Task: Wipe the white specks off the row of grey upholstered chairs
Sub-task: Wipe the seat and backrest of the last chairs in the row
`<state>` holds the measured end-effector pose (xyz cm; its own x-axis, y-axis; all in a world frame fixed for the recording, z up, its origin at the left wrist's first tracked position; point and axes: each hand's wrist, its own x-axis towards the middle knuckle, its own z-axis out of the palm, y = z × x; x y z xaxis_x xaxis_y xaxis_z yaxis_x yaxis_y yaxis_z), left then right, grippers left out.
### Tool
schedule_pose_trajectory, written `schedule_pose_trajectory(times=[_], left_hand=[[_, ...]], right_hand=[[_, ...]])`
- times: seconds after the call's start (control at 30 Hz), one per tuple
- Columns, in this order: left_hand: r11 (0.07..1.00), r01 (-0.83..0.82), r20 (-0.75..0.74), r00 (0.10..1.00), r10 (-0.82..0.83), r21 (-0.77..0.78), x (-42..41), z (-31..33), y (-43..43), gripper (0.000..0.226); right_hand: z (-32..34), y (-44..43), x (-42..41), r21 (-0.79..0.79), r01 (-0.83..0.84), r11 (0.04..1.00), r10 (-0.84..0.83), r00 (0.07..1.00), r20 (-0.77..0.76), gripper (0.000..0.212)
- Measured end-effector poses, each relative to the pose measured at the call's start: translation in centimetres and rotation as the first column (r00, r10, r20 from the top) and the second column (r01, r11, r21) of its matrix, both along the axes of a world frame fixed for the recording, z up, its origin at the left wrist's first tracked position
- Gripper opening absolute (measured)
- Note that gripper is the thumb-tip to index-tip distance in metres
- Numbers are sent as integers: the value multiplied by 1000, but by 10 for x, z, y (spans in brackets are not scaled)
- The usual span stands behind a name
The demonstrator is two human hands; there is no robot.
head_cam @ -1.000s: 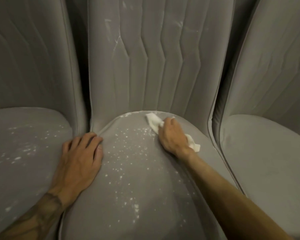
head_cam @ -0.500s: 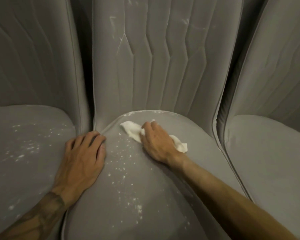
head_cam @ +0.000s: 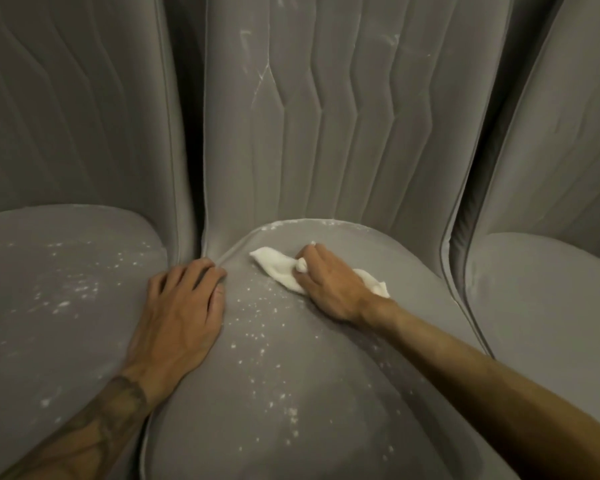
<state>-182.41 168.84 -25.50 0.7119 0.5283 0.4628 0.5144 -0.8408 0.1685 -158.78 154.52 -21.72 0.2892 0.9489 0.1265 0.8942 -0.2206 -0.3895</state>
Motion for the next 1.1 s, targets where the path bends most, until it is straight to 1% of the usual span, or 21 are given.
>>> schedule_pose_trajectory(times=[0.03, 0.1, 0.17, 0.2, 0.23, 0.33, 0.37, 0.4, 0.47, 0.57, 0.6, 0.63, 0.67, 0.77, 0.8, 0.83, 0.87, 0.97, 1.0, 1.03, 1.1], left_hand=[[1000, 2, 1, 1000, -2, 3, 0, 0, 0, 31], [1000, 3, 7, 1000, -3, 8, 0, -1, -1, 30], [1000, -2, 7, 1000, 2, 5, -1, -2, 0, 29], [1000, -4, 6, 1000, 4, 4, 0, -2, 0, 29], [1000, -3, 3, 1000, 3, 5, 0, -2, 1, 29], [1000, -3, -12, 1000, 4, 8, 0, -1, 0, 31], [1000, -5, -19, 1000, 5, 4, 0, -1, 0, 33], [1000, -7, -25, 1000, 7, -2, 0, 0, 0, 33], [1000, -11, -30, 999, 11, -14, 0, 1, -1, 34], [1000, -16, -27, 1000, 16, -19, -1, 2, -2, 35], [1000, -14, -26, 1000, 14, -21, -1, 3, -2, 35], [1000, -11, -27, 1000, 10, -21, -1, 3, -2, 35], [1000, -7, -31, 1000, 6, -23, -1, 4, -2, 35], [999, -10, -52, 999, 8, -44, -1, 5, -1, 39], [999, -12, -64, 998, 9, -49, -2, 5, -1, 40], [999, -13, -72, 997, 9, -53, -2, 5, -1, 40], [998, -13, -74, 997, 9, -57, -2, 6, -2, 40], [997, -14, -54, 998, 10, -69, -3, 7, -3, 38], [997, -12, -50, 999, 9, -70, -3, 8, -4, 38], [997, -10, -47, 999, 7, -71, -3, 8, -4, 38], [997, -1, -31, 1000, -1, -76, -3, 8, -5, 38]], right_hand=[[2, 4, 13, -19, 50, 999, -50, 999, 7, 25], [7, 19, 35, -45, 213, 976, -212, 977, 18, 27], [6, 36, 35, -31, 324, 945, -322, 945, 57, 28], [5, 41, 26, -18, 320, 947, -318, 946, 63, 28], [2, 42, 12, -4, 273, 962, -272, 961, 54, 26], [-6, 23, -28, 39, -23, 999, 23, 1000, 9, 23], [-4, 15, -30, 39, -82, 996, 82, 997, 3, 22], [-1, 11, -24, 30, -100, 995, 99, 995, 8, 21], [4, 14, -5, 3, -25, 1000, 25, 998, 51, 24], [9, 37, 12, -41, 217, 975, -213, 973, 86, 27], [9, 45, 7, -39, 253, 967, -249, 964, 98, 26], [8, 49, -4, -31, 243, 970, -239, 966, 94, 25], [4, 50, -17, -18, 189, 982, -187, 980, 71, 22], [-2, 27, -45, 24, -70, 997, 70, 997, 21, 20], [-1, 20, -42, 22, -103, 994, 102, 995, 19, 22], [2, 18, -33, 16, -96, 995, 95, 995, 32, 23], [5, 20, -21, 4, -52, 999, 51, 997, 52, 25], [10, 40, 6, -34, 179, 983, -176, 982, 66, 26], [10, 46, 3, -33, 220, 975, -217, 974, 66, 27], [9, 50, -6, -25, 224, 974, -222, 973, 65, 27], [1, 48, -33, 23, 127, 992, -128, 990, 49, 26]])
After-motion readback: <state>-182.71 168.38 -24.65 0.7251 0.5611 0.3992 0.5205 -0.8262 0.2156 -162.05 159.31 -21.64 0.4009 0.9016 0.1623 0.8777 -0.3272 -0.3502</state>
